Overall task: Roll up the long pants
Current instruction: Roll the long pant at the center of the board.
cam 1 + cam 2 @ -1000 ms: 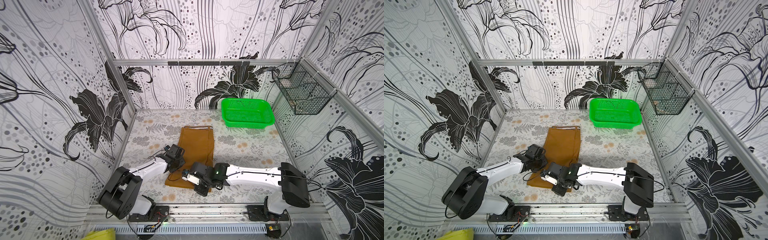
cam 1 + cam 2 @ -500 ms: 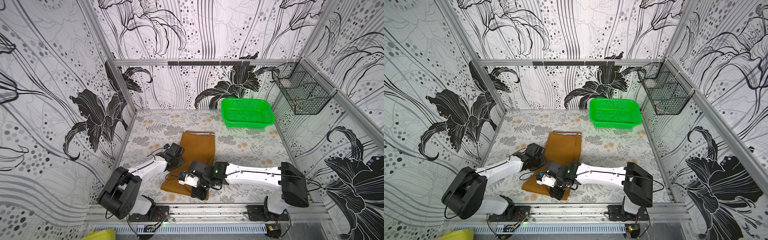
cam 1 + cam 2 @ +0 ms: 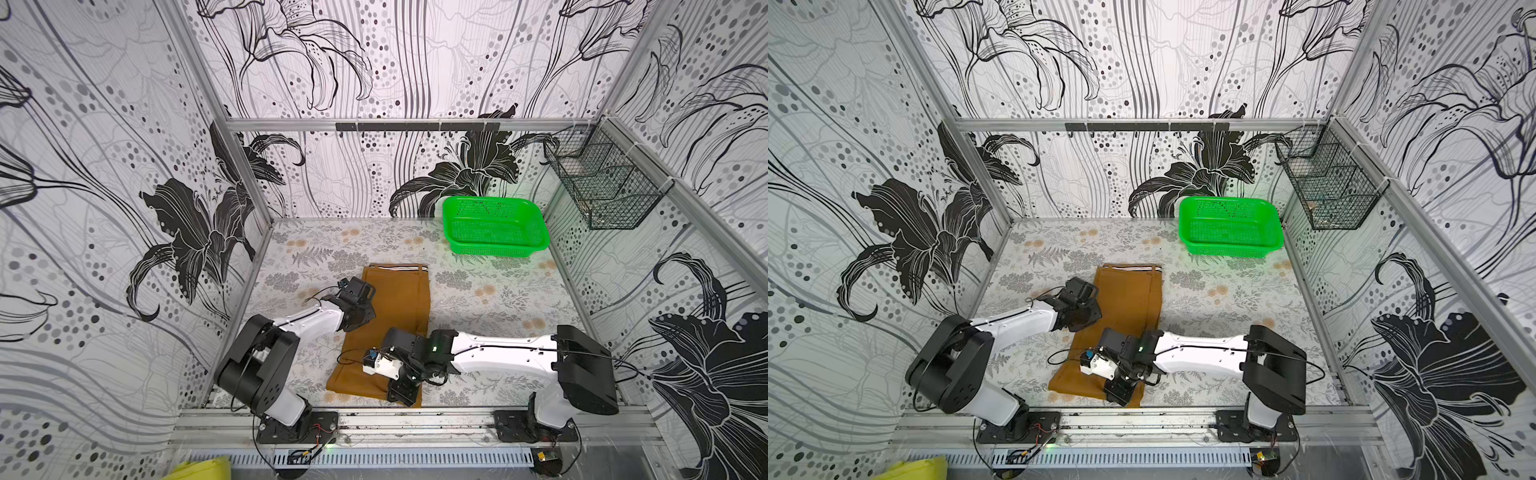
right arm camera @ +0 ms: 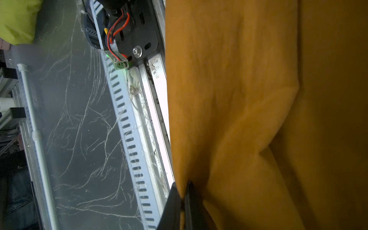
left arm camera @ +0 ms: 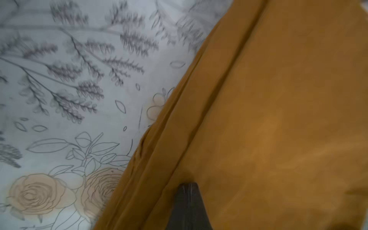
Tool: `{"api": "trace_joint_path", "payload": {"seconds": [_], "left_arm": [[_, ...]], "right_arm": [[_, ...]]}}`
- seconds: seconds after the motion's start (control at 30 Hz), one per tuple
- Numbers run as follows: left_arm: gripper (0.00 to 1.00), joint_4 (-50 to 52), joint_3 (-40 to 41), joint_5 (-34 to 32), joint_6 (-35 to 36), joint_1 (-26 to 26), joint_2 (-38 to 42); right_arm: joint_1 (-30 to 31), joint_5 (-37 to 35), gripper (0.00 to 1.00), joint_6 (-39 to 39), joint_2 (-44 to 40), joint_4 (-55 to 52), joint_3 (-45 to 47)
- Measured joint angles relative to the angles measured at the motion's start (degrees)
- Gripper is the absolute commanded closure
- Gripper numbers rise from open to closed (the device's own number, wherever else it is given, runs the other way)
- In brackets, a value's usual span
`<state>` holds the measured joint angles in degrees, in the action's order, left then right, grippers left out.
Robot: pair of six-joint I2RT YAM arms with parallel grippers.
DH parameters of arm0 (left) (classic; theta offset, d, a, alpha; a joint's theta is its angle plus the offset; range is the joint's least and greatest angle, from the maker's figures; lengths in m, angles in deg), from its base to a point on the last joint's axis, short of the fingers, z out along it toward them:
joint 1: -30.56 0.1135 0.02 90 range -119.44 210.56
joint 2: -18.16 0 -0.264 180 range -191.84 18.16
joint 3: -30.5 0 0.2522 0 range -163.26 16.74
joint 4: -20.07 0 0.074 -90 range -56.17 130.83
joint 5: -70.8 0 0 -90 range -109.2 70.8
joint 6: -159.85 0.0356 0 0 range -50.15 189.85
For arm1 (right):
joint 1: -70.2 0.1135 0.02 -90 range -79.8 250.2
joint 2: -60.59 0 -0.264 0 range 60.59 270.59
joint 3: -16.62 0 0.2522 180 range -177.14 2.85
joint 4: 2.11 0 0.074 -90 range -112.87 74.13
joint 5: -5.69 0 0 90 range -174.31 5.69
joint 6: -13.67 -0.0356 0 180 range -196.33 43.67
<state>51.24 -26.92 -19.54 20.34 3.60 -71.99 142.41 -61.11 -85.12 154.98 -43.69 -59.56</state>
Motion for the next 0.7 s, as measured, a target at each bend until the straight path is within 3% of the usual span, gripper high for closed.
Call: {"api": "trace_joint_path", "payload": {"seconds": [0.13,0.33,0.7], "left_arm": [[1.00,-3.3,1.7,0.7,-1.0,-0.4,0.5],[1.00,-6.3,5.0,0.5,-1.9,-0.7,2.9],[1.00,-0.1,5.9,0.2,-1.2,-1.1,7.3]], "right_arm": [[-2.0,1.4,1.00,-0.9,-0.2,1.3,0.6],[-10.6,6.0,1.00,-2.4,-1.7,2.9,2.0],[-19.1,10.5,1.00,-1.1,-0.2,1.4,-1.4]]}}
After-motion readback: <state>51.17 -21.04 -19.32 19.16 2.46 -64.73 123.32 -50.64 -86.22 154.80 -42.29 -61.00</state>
